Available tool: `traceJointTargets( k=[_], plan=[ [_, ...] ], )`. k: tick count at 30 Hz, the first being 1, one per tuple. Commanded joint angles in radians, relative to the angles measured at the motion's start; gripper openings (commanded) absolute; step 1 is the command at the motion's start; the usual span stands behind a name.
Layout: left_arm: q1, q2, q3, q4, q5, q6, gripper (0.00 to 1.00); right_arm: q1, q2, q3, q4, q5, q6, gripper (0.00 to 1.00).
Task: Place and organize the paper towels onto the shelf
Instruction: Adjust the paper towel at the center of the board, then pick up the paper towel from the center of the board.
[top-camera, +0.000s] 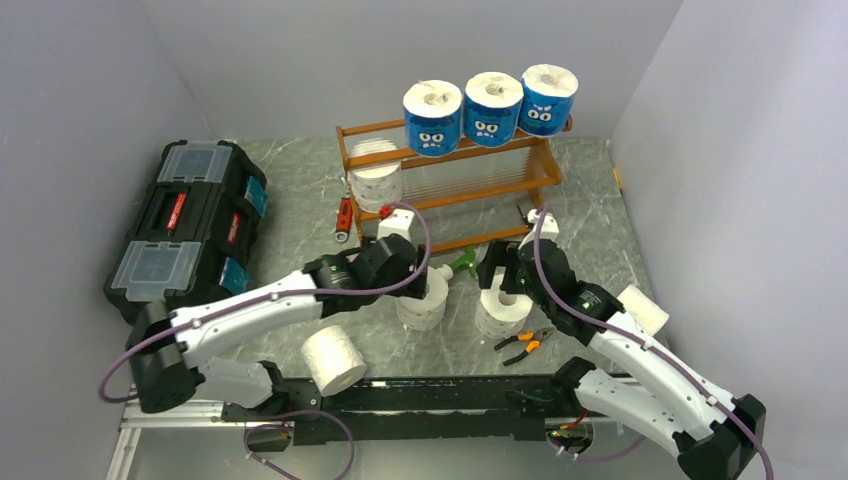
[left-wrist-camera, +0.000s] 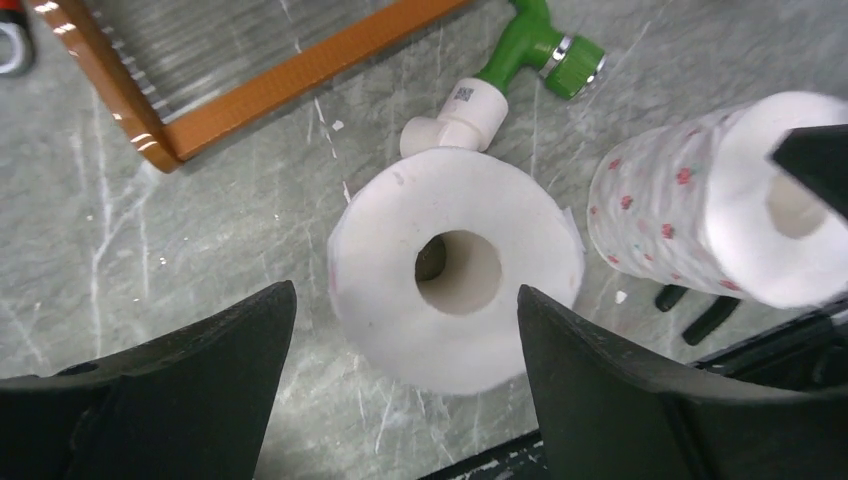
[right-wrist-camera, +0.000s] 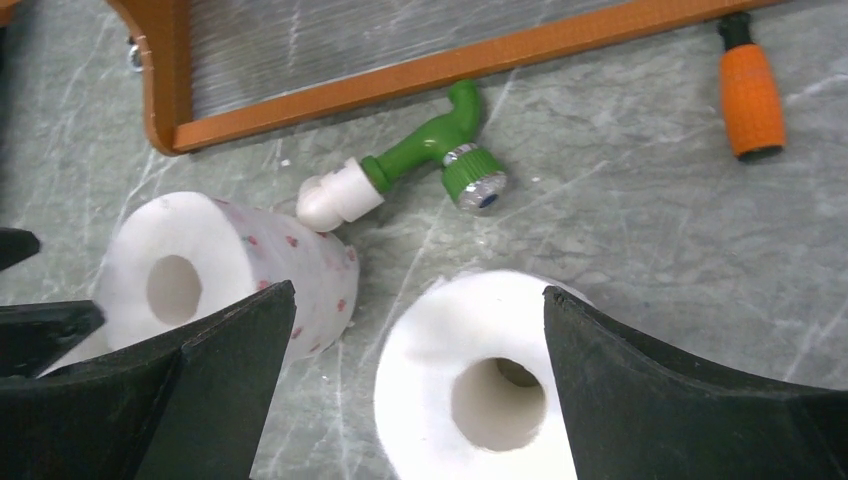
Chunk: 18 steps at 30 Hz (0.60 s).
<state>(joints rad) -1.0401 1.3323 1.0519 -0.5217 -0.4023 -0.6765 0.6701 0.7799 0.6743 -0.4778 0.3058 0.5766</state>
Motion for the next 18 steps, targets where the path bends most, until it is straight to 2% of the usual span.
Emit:
traceJointTargets(
  k=[1,9,14,18],
  plan=[
    [-0.001,-0.165,-0.007,-0.05,-0.085,-0.034,0.88,0.003,0.067,0.097,0.036,-0.095,-0.054,0.95],
    [-0.002,-0.521,-0.261,-0.16,-0.304,-0.193,0.89,0.045,0.31,0.243,0.012,-0.192,-0.047,0.93],
    [-0.001,-0.711,-0.394,-0.261,-0.381,-0.365,0.89,0.048,0.393,0.281,0.031,-0.249,0.039,0.93],
    [-0.002,-0.81,-0.445,-0.297,-0.412,-0.408,0.88,0.061,0.453,0.321,-0.003,-0.263,0.099,0.93]
  ],
)
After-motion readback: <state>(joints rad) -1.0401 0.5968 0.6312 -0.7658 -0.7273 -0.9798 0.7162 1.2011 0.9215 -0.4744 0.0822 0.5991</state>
